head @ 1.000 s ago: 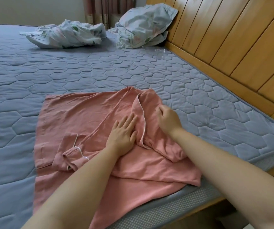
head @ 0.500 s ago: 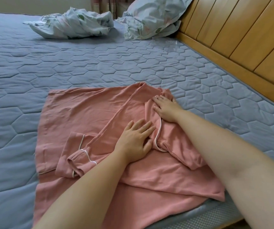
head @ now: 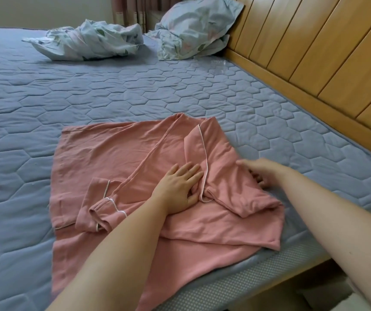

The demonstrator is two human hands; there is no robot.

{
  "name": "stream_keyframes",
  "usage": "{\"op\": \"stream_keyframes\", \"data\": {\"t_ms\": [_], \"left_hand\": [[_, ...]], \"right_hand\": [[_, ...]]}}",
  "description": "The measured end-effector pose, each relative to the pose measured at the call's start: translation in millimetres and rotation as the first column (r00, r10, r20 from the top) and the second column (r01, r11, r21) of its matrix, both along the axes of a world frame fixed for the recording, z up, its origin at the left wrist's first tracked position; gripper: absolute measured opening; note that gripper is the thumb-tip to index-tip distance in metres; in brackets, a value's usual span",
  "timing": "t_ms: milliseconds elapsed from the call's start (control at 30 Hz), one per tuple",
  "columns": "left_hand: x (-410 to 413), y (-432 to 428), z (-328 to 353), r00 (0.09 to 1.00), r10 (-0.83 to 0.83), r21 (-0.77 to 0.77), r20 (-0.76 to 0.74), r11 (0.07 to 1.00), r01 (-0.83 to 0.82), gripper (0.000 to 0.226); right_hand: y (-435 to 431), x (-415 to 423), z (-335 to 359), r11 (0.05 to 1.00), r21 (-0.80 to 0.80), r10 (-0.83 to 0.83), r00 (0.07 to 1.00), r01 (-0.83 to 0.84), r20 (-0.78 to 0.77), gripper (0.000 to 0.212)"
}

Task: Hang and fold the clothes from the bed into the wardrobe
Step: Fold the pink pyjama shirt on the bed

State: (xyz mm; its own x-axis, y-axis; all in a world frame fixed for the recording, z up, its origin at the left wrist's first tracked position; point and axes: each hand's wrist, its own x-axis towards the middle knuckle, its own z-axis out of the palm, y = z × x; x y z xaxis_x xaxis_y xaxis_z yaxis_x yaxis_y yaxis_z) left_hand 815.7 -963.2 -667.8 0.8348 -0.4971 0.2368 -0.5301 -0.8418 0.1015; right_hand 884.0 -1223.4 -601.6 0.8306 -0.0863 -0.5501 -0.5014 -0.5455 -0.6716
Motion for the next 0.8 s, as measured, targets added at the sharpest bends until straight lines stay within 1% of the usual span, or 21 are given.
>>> {"op": "stream_keyframes", "data": {"t_ms": [67, 133, 167, 233, 267, 333, 400, 433, 500, 533, 567, 600, 633, 667, 700, 733, 767, 800], "left_hand": [[0, -2, 4, 0.992, 0.037, 0.086, -0.123, 0.996, -0.027, 0.064], [-3, -4, 14, 0.964, 0.082, 0.078, -0.252, 0.995, -0.064, 0.067], [-7, -4, 19, 0.941, 0.096, 0.031, -0.324, 0.995, -0.09, 0.069], [-18, 4, 30, 0.876, 0.092, -0.125, -0.473, 0.977, -0.17, 0.074], [-24, 12, 34, 0.836, 0.082, -0.207, -0.542, 0.951, -0.228, 0.073], [-38, 31, 43, 0.764, 0.068, -0.346, -0.642, 0.863, -0.368, 0.061], [-50, 51, 54, 0.726, 0.031, -0.493, -0.687, 0.713, -0.498, 0.047], [-55, 61, 59, 0.715, 0.001, -0.567, -0.699, 0.609, -0.555, 0.041], [-67, 83, 71, 0.668, -0.088, -0.653, -0.739, 0.337, -0.678, 0.032], [-74, 97, 75, 0.631, -0.152, -0.649, -0.761, 0.197, -0.735, 0.031], [-81, 112, 79, 0.601, -0.214, -0.627, -0.77, 0.085, -0.774, 0.031], [-89, 128, 82, 0.576, -0.26, -0.601, -0.775, 0.02, -0.799, 0.032], [-98, 145, 84, 0.554, -0.295, -0.576, -0.778, -0.015, -0.817, 0.032], [-106, 160, 86, 0.538, -0.316, -0.55, -0.781, -0.06, -0.833, 0.03], [-114, 175, 87, 0.531, -0.328, -0.516, -0.781, -0.137, -0.845, 0.028], [-121, 187, 88, 0.531, -0.335, -0.48, -0.778, -0.229, -0.847, 0.025], [-128, 197, 87, 0.54, -0.331, -0.453, -0.774, -0.306, -0.837, 0.024], [-135, 205, 86, 0.548, -0.329, -0.433, -0.769, -0.362, -0.826, 0.027]], "right_hand": [[-3, -16, 2, 0.993, 0.101, 0.056, 0.998, -0.056, -0.002, 0.023], [0, -26, 10, 0.978, 0.2, 0.066, 0.998, -0.068, 0.014, 0.018], [3, -30, 15, 0.972, 0.224, 0.066, 0.998, -0.07, 0.025, 0.013], [12, -34, 30, 0.969, 0.235, 0.066, 0.996, -0.079, 0.066, 0.009], [17, -36, 38, 0.968, 0.236, 0.068, 0.993, -0.088, 0.092, 0.011], [29, -39, 57, 0.97, 0.213, 0.081, 0.984, -0.114, 0.156, 0.02], [48, -43, 76, 0.973, 0.178, 0.106, 0.97, -0.146, 0.218, 0.028], [59, -45, 85, 0.974, 0.148, 0.128, 0.959, -0.169, 0.254, 0.031], [89, -53, 103, 0.972, 0.025, 0.209, 0.912, -0.232, 0.352, 0.031], [106, -58, 111, 0.962, -0.062, 0.268, 0.875, -0.266, 0.403, 0.028], [125, -65, 119, 0.941, -0.161, 0.339, 0.829, -0.298, 0.446, 0.024], [146, -72, 127, 0.906, -0.268, 0.42, 0.779, -0.329, 0.466, 0.018], [170, -82, 135, 0.862, -0.361, 0.497, 0.733, -0.355, 0.465, 0.011], [195, -92, 140, 0.811, -0.45, 0.569, 0.686, -0.374, 0.454, 0.011], [219, -104, 143, 0.756, -0.517, 0.637, 0.632, -0.4, 0.442, 0.017], [243, -115, 142, 0.69, -0.586, 0.709, 0.556, -0.425, 0.433, 0.019], [265, -127, 138, 0.632, -0.617, 0.768, 0.487, -0.468, 0.417, 0.013], [283, -140, 134, 0.586, -0.597, 0.81, 0.432, -0.549, 0.397, 0.005]]}}
